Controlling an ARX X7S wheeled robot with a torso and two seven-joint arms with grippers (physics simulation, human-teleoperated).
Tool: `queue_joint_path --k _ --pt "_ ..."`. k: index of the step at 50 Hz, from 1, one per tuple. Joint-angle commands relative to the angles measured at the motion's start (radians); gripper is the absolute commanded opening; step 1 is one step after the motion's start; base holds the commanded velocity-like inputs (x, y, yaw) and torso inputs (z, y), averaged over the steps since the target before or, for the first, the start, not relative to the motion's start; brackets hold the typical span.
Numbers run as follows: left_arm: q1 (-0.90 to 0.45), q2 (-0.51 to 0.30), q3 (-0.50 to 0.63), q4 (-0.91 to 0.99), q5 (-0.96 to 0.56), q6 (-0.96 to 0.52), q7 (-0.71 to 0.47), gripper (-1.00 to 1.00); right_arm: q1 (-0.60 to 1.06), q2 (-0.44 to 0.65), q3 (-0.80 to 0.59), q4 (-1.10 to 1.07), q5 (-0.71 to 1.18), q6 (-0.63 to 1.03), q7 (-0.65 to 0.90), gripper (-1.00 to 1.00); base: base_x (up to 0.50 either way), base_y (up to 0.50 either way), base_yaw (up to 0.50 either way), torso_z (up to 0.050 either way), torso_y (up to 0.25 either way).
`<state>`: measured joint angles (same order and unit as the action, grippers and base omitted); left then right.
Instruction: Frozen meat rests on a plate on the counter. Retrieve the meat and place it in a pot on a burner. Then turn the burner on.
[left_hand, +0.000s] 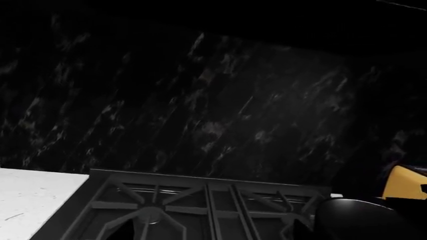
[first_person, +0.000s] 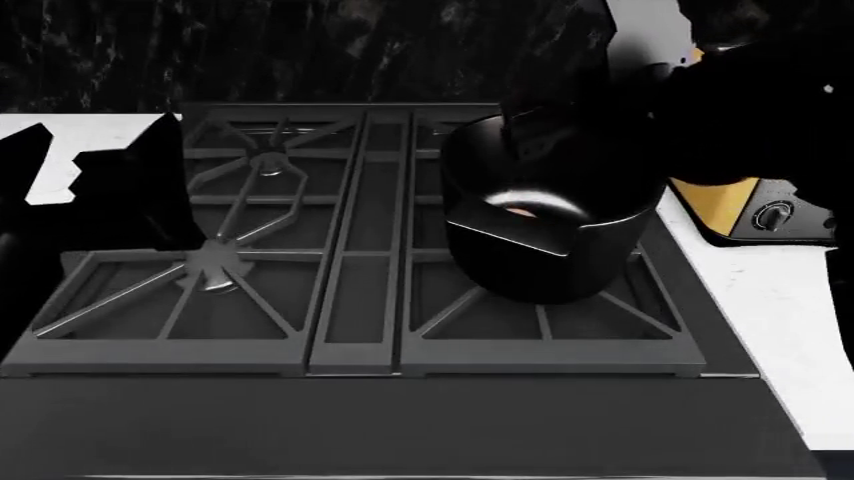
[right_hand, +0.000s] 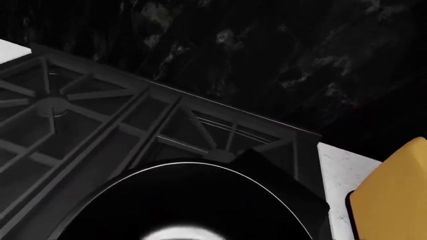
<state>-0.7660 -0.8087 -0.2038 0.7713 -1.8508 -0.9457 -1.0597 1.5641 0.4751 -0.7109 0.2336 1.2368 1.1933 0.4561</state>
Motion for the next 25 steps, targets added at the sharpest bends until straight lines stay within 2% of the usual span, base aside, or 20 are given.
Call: queue_joint_path --k 1,14,25 --pt "-0.043 -0.025 0.020 0.014 -0.057 0.015 -0.044 1.00 -0.003 0.035 0.077 -0.118 0.087 0.023 0.110 1.00 0.00 0.00 0.00 0.000 0.000" --pt "-0.051 -0.012 0.048 0.014 -0.031 0.004 -0.034 1.00 -0.074 0.110 0.242 -0.350 0.321 0.016 0.344 1.00 0.00 0.00 0.00 0.000 0.000" --pt "-0.058 -0.005 0.068 0.018 -0.022 0.001 -0.037 1.00 -0.093 0.146 0.284 -0.441 0.353 -0.011 0.371 1.00 0.00 0.00 0.00 0.000 0.000"
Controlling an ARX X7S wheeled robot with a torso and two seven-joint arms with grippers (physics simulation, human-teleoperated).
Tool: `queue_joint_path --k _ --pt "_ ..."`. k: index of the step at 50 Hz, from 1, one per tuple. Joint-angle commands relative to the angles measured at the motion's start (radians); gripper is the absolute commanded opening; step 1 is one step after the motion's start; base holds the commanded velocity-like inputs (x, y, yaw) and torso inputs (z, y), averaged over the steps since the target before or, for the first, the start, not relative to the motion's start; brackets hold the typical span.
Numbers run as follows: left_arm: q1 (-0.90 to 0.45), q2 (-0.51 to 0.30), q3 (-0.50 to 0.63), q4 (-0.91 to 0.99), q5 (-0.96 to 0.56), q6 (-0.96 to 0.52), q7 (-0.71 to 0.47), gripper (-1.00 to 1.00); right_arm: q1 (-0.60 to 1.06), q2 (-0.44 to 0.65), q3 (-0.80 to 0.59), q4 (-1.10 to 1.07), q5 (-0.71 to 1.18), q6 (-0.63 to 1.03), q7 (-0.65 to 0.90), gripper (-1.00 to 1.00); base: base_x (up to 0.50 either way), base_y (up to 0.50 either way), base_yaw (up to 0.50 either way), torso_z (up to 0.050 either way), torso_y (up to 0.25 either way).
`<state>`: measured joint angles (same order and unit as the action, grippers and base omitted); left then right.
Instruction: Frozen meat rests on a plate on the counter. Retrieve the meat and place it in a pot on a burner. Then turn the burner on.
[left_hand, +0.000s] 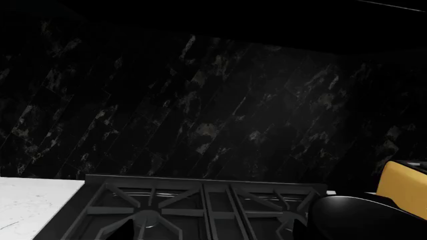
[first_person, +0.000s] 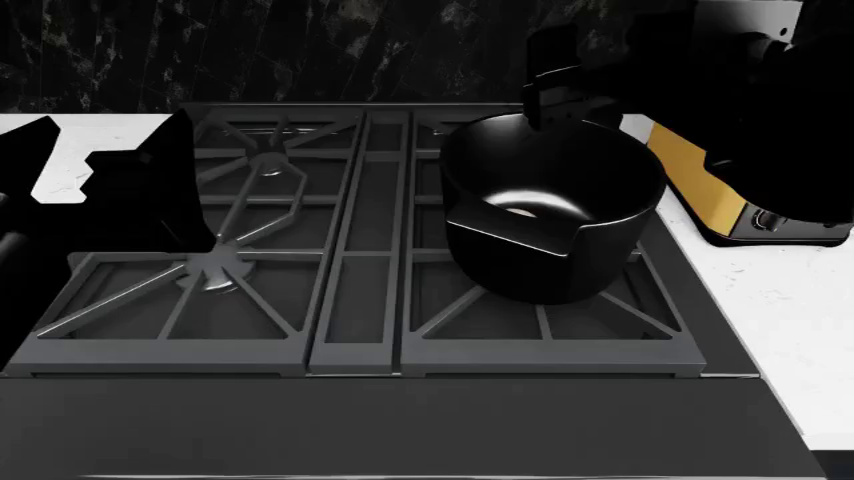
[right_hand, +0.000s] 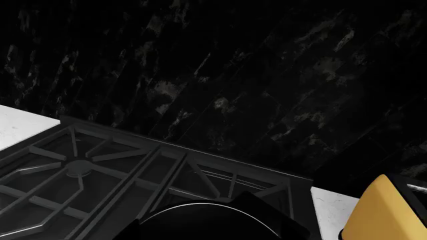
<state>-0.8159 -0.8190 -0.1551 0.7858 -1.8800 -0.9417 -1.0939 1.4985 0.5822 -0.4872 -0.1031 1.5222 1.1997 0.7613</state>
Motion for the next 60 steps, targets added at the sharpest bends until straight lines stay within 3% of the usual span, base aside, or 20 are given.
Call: queue_joint_path --k 1,41,53,60 --pt "-0.007 0.005 0.019 0.004 0.008 -0.003 -0.003 1.00 -0.029 0.041 0.061 -0.107 0.067 -0.019 0.064 1.00 0.00 0.00 0.00 0.000 0.000" --pt "-0.051 0.025 0.092 -0.009 0.030 -0.012 -0.017 1.00 -0.099 0.084 0.070 -0.126 0.019 -0.077 0.019 1.00 -0.14 -0.05 0.00 0.000 0.000" --pt "-0.056 0.034 0.110 -0.007 0.038 -0.012 -0.022 1.00 -0.119 0.093 0.068 -0.141 0.004 -0.091 0.007 1.00 -0.48 0.00 0.00 0.000 0.000" --pt "-0.021 0.051 0.082 0.024 0.084 -0.004 0.010 1.00 -0.152 0.110 0.089 -0.178 0.007 -0.118 0.035 1.00 0.00 0.00 0.00 0.000 0.000"
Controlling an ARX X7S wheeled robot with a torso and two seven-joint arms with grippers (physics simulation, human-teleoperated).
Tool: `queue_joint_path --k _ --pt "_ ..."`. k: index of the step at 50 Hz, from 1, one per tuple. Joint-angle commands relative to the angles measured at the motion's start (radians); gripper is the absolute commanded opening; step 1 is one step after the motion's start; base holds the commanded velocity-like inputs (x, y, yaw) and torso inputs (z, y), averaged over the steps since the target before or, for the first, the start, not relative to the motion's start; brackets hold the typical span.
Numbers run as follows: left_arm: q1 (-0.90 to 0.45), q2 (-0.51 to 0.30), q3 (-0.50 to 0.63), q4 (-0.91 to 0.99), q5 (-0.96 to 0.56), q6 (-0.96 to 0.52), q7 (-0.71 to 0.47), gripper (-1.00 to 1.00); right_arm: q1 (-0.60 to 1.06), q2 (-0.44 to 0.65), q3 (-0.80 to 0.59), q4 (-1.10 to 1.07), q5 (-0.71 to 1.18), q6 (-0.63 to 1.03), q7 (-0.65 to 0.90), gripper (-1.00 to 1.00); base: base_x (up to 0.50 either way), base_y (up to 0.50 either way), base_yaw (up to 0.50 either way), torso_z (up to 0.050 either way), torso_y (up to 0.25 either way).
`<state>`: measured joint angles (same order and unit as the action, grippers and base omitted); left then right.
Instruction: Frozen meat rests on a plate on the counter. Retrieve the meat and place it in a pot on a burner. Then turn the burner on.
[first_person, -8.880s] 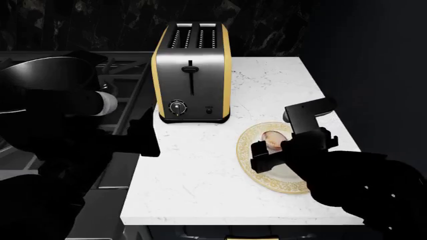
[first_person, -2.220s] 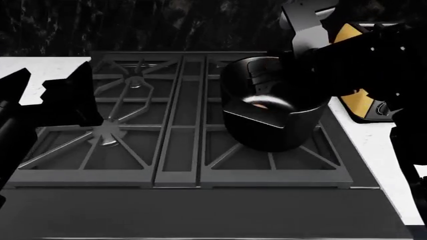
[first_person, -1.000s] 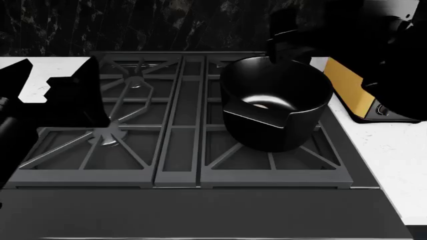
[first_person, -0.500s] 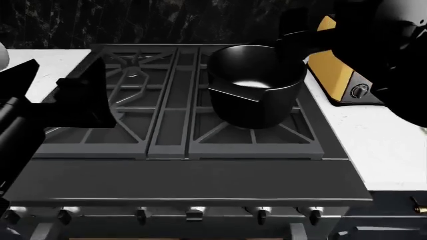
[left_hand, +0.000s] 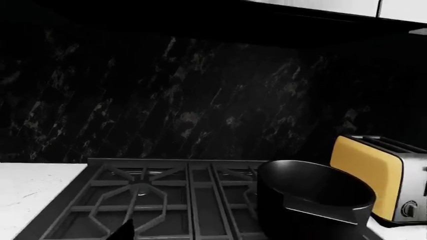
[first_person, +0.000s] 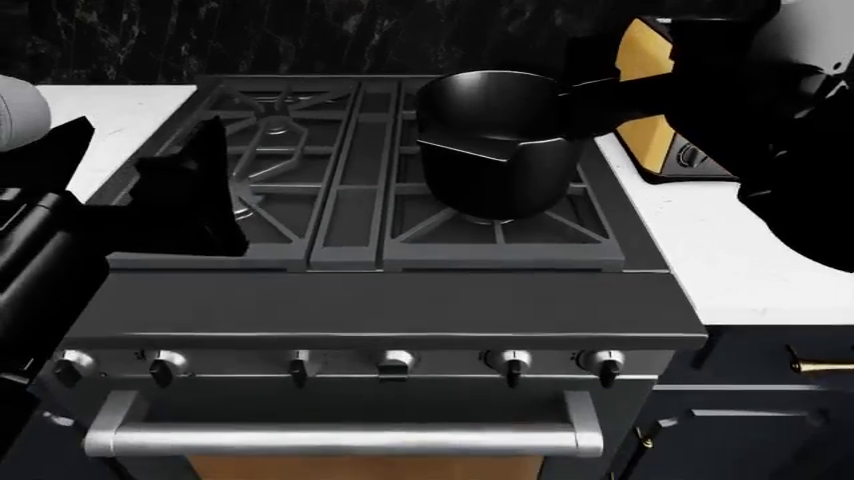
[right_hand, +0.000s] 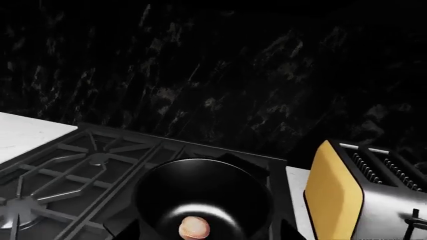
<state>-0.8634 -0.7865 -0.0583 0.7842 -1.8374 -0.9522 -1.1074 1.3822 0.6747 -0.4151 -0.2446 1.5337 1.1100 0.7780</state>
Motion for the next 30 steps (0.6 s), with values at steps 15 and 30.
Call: queue_joint_path --k 15,30 --pt "0.473 0.198 -0.203 0.209 0.542 0.083 0.412 1.00 -0.193 0.084 0.146 -0.302 0.148 -0.145 0.291 1.00 0.00 0.00 0.00 0.000 0.000" --pt "0.643 0.250 -0.143 0.260 0.812 0.200 0.540 1.00 -0.305 0.111 0.194 -0.464 0.218 -0.216 0.409 1.00 0.00 0.00 0.00 0.000 0.000"
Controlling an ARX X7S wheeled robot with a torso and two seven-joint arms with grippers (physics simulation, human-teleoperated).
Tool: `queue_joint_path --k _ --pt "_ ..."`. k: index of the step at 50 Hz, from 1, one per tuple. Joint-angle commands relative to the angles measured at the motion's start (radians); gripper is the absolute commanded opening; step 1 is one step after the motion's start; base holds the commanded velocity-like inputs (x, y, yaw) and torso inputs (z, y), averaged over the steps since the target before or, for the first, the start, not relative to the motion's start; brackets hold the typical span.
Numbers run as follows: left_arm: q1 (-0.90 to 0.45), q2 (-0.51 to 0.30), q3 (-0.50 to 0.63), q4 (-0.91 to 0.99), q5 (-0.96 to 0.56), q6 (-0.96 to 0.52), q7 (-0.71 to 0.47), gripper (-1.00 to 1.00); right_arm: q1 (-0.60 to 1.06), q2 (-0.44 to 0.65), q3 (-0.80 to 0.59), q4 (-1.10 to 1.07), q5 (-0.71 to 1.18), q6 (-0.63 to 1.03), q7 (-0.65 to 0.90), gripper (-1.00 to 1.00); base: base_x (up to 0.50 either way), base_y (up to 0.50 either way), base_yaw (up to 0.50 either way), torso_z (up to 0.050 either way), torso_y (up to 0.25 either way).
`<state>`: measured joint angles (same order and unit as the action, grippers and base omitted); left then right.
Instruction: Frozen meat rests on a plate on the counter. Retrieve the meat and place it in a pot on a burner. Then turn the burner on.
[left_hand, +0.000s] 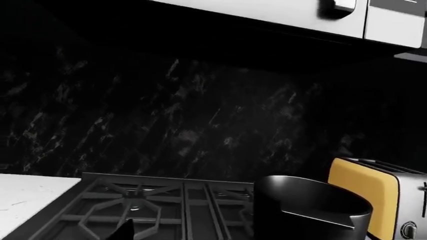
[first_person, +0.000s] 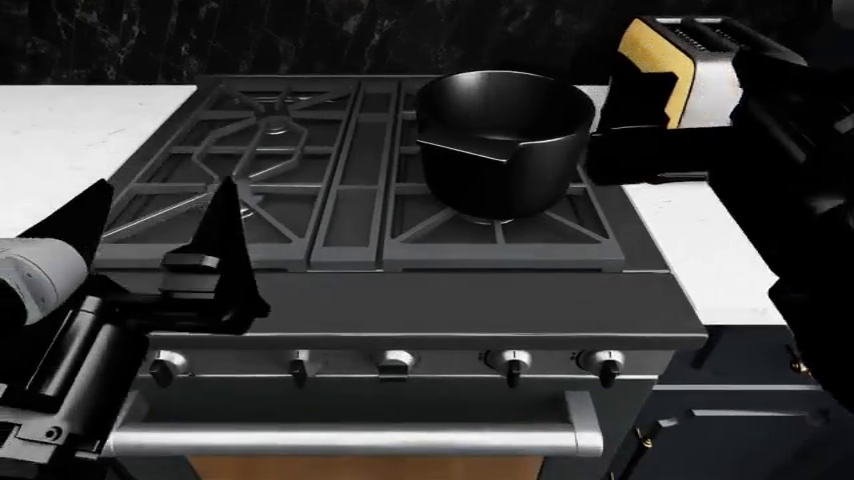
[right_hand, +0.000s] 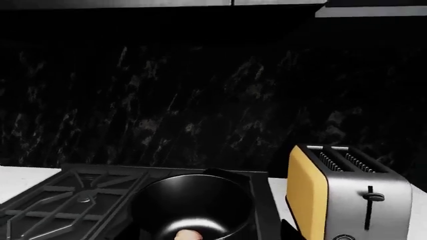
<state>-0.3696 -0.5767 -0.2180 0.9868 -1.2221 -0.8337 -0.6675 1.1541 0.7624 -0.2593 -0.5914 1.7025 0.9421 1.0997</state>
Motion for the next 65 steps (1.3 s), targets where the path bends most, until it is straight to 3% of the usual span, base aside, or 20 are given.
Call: queue_joint_path --k 1,7,12,26,65 --pt "0.163 0.028 0.035 0.059 0.212 0.108 0.096 1.00 -0.087 0.026 0.042 -0.126 0.048 -0.051 0.089 1.00 0.00 0.00 0.00 0.000 0.000" --pt "0.241 -0.040 0.149 0.058 0.295 0.264 0.073 1.00 -0.177 0.039 0.068 -0.181 0.024 -0.078 0.091 1.00 0.00 0.00 0.00 0.000 0.000" --pt "0.301 -0.050 0.215 0.052 0.387 0.351 0.089 1.00 -0.257 0.042 0.088 -0.217 -0.013 -0.099 0.079 1.00 0.00 0.00 0.00 0.000 0.000" --pt "0.394 -0.023 0.305 -0.001 0.527 0.397 0.120 1.00 -0.364 0.042 0.108 -0.277 -0.085 -0.119 0.061 1.00 0.00 0.00 0.00 -0.031 0.000" --pt "0.441 -0.049 0.332 0.005 0.565 0.463 0.128 1.00 -0.499 0.052 0.138 -0.383 -0.105 -0.167 0.120 1.00 0.00 0.00 0.00 -0.050 0.000"
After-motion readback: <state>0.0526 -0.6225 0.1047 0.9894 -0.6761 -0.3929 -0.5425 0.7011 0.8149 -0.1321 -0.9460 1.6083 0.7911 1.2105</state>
